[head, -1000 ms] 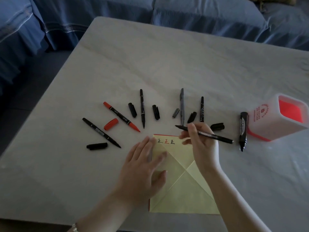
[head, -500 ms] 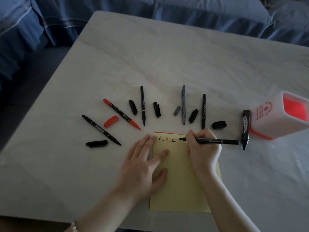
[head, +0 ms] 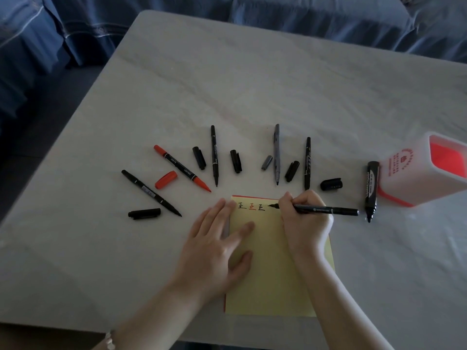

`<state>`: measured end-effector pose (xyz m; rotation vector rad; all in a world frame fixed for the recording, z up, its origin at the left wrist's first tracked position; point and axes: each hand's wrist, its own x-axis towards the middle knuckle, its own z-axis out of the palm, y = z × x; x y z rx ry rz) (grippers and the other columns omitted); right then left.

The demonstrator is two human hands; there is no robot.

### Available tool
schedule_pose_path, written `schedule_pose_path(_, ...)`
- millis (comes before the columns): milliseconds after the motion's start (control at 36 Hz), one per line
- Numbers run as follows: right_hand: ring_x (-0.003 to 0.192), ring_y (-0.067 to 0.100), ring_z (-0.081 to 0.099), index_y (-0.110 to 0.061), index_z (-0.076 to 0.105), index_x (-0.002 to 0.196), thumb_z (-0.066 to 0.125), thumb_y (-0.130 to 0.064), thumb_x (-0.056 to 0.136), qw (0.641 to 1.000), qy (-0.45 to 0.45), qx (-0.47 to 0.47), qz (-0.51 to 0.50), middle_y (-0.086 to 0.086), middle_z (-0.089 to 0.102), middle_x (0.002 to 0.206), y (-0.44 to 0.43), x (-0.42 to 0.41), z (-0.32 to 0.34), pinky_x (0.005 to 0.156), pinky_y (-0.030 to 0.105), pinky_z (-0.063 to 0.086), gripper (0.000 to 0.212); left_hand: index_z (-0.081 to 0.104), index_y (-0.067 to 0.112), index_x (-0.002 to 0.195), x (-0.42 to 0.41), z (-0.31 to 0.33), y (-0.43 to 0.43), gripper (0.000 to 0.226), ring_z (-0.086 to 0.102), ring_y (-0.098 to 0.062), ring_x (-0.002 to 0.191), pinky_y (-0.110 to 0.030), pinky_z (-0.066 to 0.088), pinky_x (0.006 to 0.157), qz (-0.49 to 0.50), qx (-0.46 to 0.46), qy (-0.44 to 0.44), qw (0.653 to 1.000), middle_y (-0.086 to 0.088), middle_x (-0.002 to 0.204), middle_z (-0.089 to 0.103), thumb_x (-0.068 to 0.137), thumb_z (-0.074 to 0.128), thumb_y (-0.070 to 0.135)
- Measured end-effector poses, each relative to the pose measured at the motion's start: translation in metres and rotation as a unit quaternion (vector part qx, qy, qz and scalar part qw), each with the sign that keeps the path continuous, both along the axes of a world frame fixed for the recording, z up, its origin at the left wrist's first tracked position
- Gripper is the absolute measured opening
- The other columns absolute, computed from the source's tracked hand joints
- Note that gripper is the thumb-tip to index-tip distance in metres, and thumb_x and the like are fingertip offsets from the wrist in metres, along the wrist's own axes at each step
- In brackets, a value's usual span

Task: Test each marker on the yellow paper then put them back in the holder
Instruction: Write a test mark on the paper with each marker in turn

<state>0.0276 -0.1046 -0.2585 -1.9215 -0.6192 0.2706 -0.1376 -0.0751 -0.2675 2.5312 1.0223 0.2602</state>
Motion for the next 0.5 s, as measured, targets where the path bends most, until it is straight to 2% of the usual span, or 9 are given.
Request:
schedule_pose_path(111,0.046,0.013,0.037,-0.004,0.041,0.054,0.065,-0.012,0.078,1.000,0.000,0.000,-0.007,0.011,0.047,0.048,0.0004,0.0005,-0.0002,0.046,0.022,0.031,0.034,0.058,0.031,0.120,-0.0003,-0.0001,-0.0001,0.044,0.033,-0.024,0.132,-0.036,0.021,0.109,0.000,0.004,0.003,1.000,-0.015,0.138,0.048,0.082,0.044,0.050)
schedule_pose_path(250,0.047,0.018,0.040,-0.005,0.043,0.054,0.065,-0.012,0.077,1.000,0.011,0.005,0.002,0.022,0.054,0.053,0.0002,0.0014,0.0010,0.048,0.025,0.033,0.033,0.059,0.031,0.120,-0.0001,0.0000,-0.0005,0.044,0.031,-0.024,0.132,-0.036,0.021,0.109,0.001,0.004,-0.001,1.000,-0.015,0.137,0.048,0.082,0.044,0.049)
schedule_pose_path(306,0.046,0.014,0.039,-0.007,0.042,0.052,0.065,-0.012,0.077,1.000,0.007,0.003,0.003,0.015,0.051,0.049,-0.0002,0.0015,0.0000,0.045,0.024,0.032,0.034,0.059,0.031,0.119,0.0001,-0.0003,-0.0003,0.044,0.032,-0.024,0.132,-0.036,0.022,0.108,0.001,0.005,-0.004,1.000,-0.015,0.137,0.048,0.082,0.045,0.049)
schedule_pose_path(361,0.044,0.010,0.036,-0.009,0.039,0.050,0.065,-0.009,0.075,1.000,0.006,0.002,0.000,-0.004,0.042,0.041,-0.0005,0.0023,-0.0015,0.042,0.017,0.027,0.037,0.059,0.030,0.119,0.0003,-0.0001,-0.0003,0.044,0.032,-0.024,0.131,-0.036,0.022,0.109,0.000,0.006,-0.005,1.000,-0.015,0.137,0.048,0.082,0.045,0.048)
schedule_pose_path(500,0.043,0.009,0.035,-0.012,0.036,0.048,0.065,-0.006,0.073,1.000,0.004,0.005,-0.001,-0.008,0.040,0.040,-0.0008,0.0033,-0.0032,0.042,0.014,0.025,0.039,0.060,0.031,0.118,0.0004,0.0013,-0.0001,0.044,0.033,-0.025,0.131,-0.034,0.019,0.109,0.001,0.006,-0.001,1.000,-0.015,0.136,0.049,0.081,0.045,0.048)
